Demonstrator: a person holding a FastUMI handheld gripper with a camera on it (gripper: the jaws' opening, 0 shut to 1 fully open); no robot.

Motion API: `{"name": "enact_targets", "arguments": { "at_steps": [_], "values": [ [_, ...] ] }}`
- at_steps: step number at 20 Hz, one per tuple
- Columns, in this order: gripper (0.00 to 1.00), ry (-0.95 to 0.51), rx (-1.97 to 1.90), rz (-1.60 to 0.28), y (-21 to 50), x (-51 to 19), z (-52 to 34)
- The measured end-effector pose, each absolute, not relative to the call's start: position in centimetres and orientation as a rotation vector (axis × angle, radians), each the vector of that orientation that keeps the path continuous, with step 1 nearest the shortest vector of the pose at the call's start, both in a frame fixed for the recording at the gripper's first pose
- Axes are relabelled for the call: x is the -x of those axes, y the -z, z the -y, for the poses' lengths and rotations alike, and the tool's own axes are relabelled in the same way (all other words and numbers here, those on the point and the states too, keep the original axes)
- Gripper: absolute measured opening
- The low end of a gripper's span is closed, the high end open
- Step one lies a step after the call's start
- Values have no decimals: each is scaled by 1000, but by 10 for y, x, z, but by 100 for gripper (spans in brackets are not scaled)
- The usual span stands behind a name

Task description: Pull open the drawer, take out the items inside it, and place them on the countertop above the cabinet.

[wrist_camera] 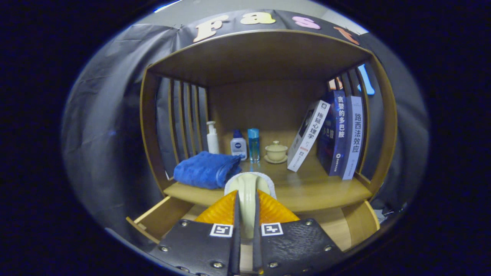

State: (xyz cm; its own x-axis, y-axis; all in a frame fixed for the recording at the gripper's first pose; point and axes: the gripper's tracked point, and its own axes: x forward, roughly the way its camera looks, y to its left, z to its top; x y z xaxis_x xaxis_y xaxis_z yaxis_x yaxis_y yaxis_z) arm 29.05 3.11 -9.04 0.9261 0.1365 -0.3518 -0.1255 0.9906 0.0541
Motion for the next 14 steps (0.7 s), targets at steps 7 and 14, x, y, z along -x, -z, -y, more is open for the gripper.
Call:
{"name": "enact_targets", "arguments": {
  "at_steps": [7,14],
  "values": [
    [13,-75,-61,-388,99,-341,-28],
    [13,-31,-14,-474,136,-367,-21]
  ]
}}
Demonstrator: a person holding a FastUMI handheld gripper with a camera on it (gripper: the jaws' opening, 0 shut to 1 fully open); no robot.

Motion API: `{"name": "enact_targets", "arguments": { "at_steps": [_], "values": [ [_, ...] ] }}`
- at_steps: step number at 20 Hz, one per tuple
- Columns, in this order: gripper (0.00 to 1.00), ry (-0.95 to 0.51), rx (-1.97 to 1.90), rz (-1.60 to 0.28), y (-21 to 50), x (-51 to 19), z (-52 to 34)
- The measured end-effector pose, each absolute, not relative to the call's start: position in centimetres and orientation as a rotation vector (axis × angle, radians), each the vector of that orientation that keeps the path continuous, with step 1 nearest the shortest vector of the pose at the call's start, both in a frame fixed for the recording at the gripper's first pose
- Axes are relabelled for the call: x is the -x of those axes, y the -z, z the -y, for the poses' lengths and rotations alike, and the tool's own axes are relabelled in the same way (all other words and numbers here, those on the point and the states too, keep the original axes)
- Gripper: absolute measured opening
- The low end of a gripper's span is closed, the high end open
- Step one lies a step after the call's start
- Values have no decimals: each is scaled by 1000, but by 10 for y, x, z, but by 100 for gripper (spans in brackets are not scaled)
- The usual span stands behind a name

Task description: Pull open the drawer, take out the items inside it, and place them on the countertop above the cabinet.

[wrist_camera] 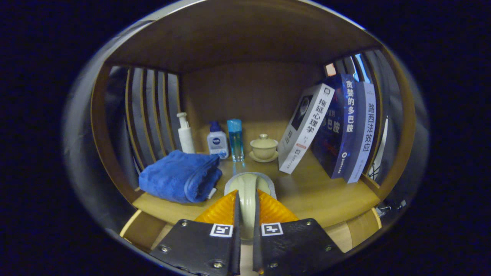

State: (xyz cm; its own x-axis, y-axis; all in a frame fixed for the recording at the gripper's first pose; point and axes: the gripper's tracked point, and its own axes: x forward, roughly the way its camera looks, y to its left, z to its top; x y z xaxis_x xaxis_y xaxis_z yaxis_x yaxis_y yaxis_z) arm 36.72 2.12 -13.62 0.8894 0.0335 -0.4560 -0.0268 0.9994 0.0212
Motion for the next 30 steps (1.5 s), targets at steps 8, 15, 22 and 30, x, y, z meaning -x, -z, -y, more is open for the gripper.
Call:
{"name": "enact_targets", "arguments": {
  "at_steps": [8,15,22,30],
  "values": [
    [13,5,-35,-497,150,-389,-13],
    [17,16,-17,-461,155,-405,-10],
    [31,31,-24,-457,169,-404,-5],
    [66,54,-46,-367,148,-416,0]
  ]
}}
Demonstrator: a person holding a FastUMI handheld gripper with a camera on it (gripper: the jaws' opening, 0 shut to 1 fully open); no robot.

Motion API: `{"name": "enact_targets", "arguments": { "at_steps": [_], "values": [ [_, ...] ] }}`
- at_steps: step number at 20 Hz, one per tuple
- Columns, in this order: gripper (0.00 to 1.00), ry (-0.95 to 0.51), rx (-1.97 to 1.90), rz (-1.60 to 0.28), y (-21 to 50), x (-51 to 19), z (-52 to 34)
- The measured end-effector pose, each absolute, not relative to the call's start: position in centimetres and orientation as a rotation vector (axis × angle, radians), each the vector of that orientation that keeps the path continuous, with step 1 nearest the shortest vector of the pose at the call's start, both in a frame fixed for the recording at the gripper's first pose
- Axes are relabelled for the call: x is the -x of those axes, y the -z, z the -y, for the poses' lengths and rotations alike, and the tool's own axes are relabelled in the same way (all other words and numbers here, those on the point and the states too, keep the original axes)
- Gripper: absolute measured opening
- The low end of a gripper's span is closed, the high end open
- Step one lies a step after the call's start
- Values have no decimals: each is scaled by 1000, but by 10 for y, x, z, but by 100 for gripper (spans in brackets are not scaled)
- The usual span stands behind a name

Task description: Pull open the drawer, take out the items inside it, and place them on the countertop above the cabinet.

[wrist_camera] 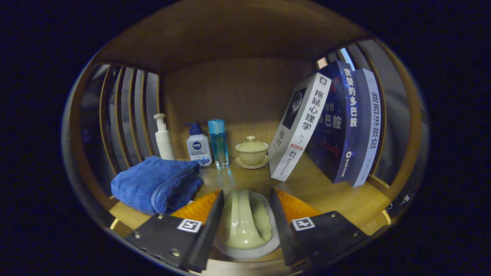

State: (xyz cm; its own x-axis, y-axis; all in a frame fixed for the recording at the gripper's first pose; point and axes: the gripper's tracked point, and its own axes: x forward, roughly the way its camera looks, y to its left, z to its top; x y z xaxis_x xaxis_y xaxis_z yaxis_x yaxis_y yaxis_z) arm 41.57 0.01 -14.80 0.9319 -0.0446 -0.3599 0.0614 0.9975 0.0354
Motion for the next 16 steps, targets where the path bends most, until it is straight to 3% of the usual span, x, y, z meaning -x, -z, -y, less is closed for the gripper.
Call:
{"name": "enact_targets", "arguments": {
  "at_steps": [3,16],
  "values": [
    [83,53,-86,-282,115,-410,-1],
    [88,60,72,-56,-11,-344,-14]
  ]
}}
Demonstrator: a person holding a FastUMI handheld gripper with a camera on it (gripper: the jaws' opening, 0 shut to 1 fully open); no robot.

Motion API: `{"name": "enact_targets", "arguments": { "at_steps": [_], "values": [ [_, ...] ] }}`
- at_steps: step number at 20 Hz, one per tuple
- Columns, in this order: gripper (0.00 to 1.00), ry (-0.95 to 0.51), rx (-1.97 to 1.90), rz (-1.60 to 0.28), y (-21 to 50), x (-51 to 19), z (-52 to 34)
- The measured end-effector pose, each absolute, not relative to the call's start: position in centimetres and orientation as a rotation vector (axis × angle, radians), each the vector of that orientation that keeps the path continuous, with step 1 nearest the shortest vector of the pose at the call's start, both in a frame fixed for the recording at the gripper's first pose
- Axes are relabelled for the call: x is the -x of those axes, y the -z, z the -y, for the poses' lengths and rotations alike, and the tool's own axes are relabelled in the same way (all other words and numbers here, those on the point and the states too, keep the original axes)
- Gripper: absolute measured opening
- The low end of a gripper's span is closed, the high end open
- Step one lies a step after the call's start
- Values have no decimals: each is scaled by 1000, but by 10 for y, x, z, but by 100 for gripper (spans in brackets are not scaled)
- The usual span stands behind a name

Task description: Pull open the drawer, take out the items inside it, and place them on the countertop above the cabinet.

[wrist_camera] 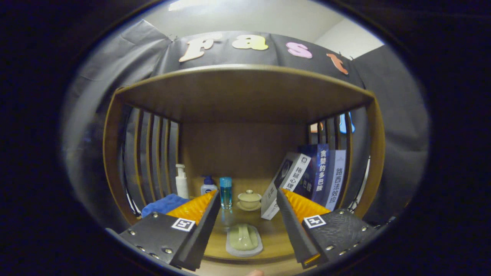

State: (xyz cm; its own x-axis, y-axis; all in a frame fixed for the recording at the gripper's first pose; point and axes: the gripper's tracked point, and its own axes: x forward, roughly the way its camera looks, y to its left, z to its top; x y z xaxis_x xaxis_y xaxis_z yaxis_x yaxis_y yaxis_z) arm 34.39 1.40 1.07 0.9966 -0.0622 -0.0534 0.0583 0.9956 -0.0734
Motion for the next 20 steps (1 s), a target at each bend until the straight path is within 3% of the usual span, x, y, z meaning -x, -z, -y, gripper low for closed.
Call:
{"name": "enact_targets", "arguments": {
  "at_steps": [8,20],
  "values": [
    [88,123,124,-2,-43,-273,-16],
    [90,131,103,-83,38,-175,-24]
  ]
}}
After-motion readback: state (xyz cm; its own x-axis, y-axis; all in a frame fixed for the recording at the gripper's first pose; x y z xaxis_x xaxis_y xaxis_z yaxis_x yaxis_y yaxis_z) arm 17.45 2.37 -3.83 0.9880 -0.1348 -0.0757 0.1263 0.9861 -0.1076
